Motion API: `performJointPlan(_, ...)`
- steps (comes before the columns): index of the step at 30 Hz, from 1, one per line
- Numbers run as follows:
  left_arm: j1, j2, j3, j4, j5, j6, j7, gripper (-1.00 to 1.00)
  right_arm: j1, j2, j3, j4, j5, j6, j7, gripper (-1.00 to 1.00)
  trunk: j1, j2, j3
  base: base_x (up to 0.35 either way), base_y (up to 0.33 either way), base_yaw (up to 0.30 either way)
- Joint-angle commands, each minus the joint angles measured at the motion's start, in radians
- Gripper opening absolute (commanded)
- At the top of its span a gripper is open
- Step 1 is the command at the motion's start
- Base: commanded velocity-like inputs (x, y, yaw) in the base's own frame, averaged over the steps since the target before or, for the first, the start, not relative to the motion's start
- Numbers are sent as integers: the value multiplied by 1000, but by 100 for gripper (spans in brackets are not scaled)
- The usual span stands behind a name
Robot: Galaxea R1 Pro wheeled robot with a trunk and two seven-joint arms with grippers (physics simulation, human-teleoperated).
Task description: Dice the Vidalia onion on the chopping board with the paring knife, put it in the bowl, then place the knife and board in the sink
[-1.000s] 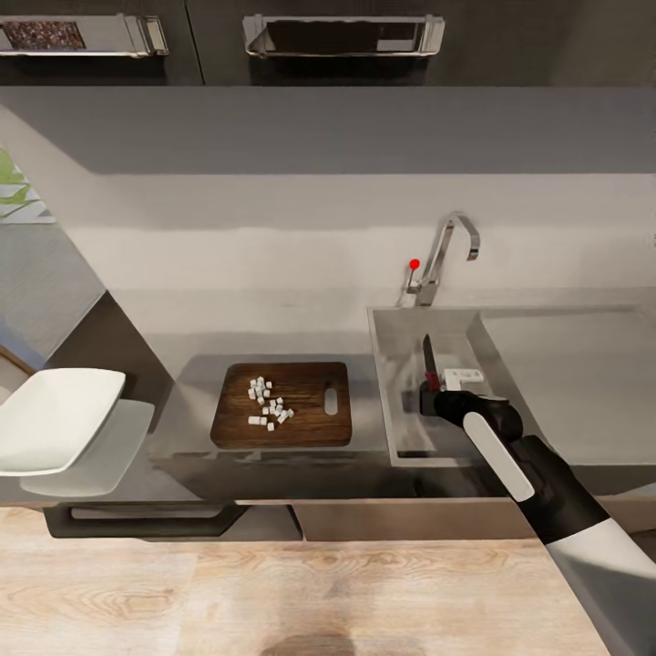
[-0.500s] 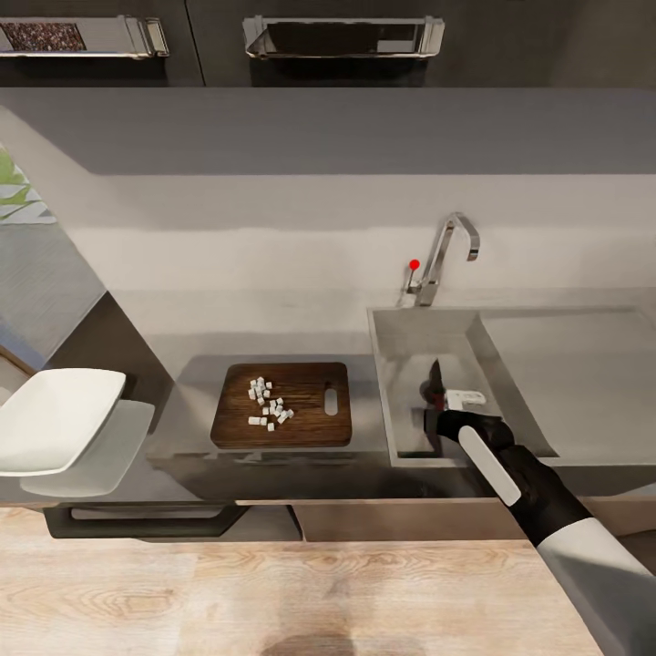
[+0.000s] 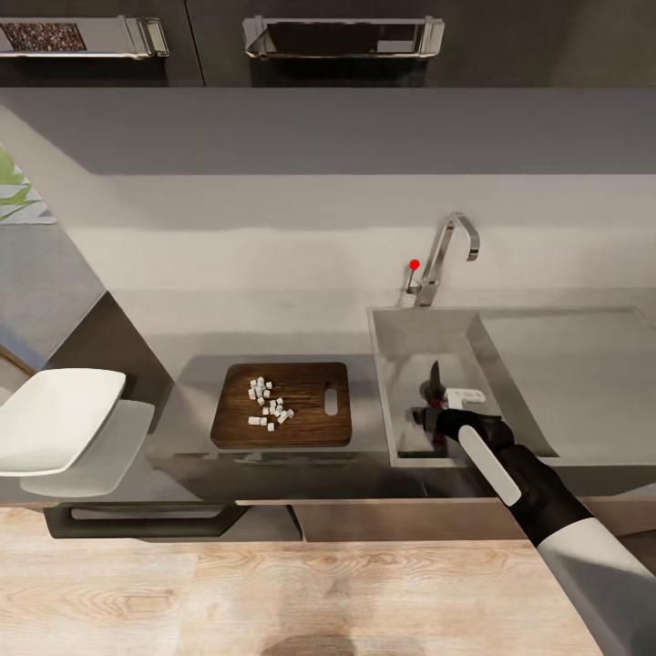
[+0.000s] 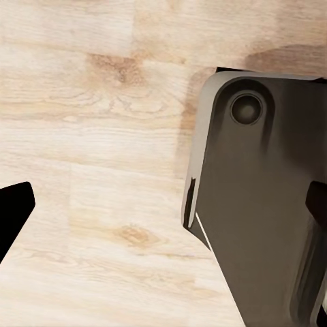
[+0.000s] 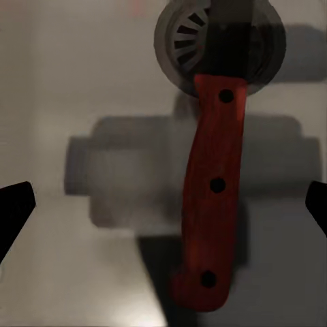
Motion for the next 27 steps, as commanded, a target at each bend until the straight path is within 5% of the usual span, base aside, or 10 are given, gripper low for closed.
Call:
performJointPlan(1,0,1,-4,-2,5,-2,5,100,-1,-1,3,-3,-10,1,-10,100,1,-2,-1,0,0,0)
performJointPlan(16,0,1,-4,3,5,-2,5,100,2,-19,2,-261,-11,9,-23,100,1,-2,19,0,0,0)
performJointPlan(24,0,1,-4,13,5,-2,5,100,92,-44,0,-447,-9,-5,-31,100,1,-2,32,0,0,0)
performJointPlan(27,-1,1,-4,22,5,-2,5,100,125,-50,0,-483,-9,-85,-33,100,1,-2,37,0,0,0)
